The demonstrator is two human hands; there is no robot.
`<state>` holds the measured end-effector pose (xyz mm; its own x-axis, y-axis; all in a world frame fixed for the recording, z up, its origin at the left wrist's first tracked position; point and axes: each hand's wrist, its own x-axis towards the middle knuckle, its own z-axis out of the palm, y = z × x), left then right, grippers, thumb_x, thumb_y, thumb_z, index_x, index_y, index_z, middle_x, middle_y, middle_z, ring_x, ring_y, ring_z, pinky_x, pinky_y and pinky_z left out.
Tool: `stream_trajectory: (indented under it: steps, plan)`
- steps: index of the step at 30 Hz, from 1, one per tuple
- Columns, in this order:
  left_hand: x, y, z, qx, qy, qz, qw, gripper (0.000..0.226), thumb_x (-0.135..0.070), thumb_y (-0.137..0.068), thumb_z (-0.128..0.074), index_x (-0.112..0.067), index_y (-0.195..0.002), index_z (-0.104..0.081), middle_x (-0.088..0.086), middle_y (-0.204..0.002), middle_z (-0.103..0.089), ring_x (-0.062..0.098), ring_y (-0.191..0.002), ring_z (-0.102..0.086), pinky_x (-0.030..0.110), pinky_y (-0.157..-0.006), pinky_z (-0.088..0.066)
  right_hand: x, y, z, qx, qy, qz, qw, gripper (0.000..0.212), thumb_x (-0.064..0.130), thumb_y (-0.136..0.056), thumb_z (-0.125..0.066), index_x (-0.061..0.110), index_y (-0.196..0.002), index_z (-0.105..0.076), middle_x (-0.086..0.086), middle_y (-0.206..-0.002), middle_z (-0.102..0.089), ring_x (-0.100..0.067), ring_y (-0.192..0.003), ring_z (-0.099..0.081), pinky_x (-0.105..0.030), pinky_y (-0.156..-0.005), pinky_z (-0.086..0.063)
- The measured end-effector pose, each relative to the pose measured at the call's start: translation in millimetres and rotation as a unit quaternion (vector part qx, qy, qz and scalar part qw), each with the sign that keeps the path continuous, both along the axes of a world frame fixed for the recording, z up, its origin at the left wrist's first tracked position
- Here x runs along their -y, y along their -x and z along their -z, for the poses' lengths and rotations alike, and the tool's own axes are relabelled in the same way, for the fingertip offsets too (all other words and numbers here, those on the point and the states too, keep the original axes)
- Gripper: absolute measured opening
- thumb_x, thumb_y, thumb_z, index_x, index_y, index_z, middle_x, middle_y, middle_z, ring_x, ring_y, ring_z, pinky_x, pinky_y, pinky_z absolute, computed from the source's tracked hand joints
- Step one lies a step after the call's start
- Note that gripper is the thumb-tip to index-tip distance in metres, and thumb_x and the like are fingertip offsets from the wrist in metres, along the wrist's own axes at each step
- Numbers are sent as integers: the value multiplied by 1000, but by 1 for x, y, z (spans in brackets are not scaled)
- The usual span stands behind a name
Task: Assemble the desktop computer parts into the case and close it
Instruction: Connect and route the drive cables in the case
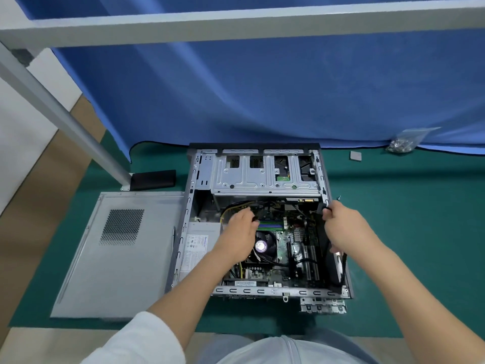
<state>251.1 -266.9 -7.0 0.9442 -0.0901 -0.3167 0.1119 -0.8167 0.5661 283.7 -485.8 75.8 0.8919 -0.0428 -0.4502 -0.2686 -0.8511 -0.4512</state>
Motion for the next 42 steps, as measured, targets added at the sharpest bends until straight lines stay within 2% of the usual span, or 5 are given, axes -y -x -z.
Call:
stream_trajectory:
  steps: [6, 13, 18, 34, 42]
  plan:
    - [21, -21, 15, -83, 195, -145, 966, 27, -33, -104, -25, -20, -83, -35, 3, -91, -46, 25, -86, -47, 32, -68, -35, -6, -5, 10, -56, -81, 21, 995, 17, 22, -101, -36, 13, -98, -50, -13, -82, -58, -27, -45, -62, -45, -60, -58]
    - [13, -5, 12, -103, 217, -66, 968, 29, -35, -103, -33, -22, -77, -36, -7, -64, -57, 15, -58, -51, 32, -65, -44, -5, 3, 35, 31, -137, -13, 990, 22, 21, -88, -64, 26, -82, -43, 6, -62, -45, -3, -44, -39, -18, -46, -35]
    - [-5, 15, -5, -109, 226, -70, 965, 31, -33, -104, -30, -9, -93, -46, -5, -72, -70, 10, -52, -56, 30, -70, -49, -39, 17, 58, 89, -111, -184, 973, 41, 10, -88, -59, 35, -95, -28, 5, -80, -52, -15, -63, -54, -34, -59, -44]
    - [8, 19, 15, -130, -96, -23, 987, 21, -13, -101, -36, -7, -120, -44, 11, -106, -56, 19, -76, -44, 28, -61, -36, -31, 6, 103, -83, 61, -262, 959, 30, 45, -93, -53, 26, -116, -50, -1, -103, -67, -23, -90, -61, -32, -68, -46]
    - [10, 25, 14, -101, -115, -26, 988, 5, -15, -101, -37, -13, -103, -42, -1, -68, -46, 13, -53, -42, 28, -43, -27, -40, -3, 101, -133, 120, -280, 943, 39, 44, -86, -64, 17, -112, -52, -3, -111, -61, -24, -93, -59, -30, -69, -43]
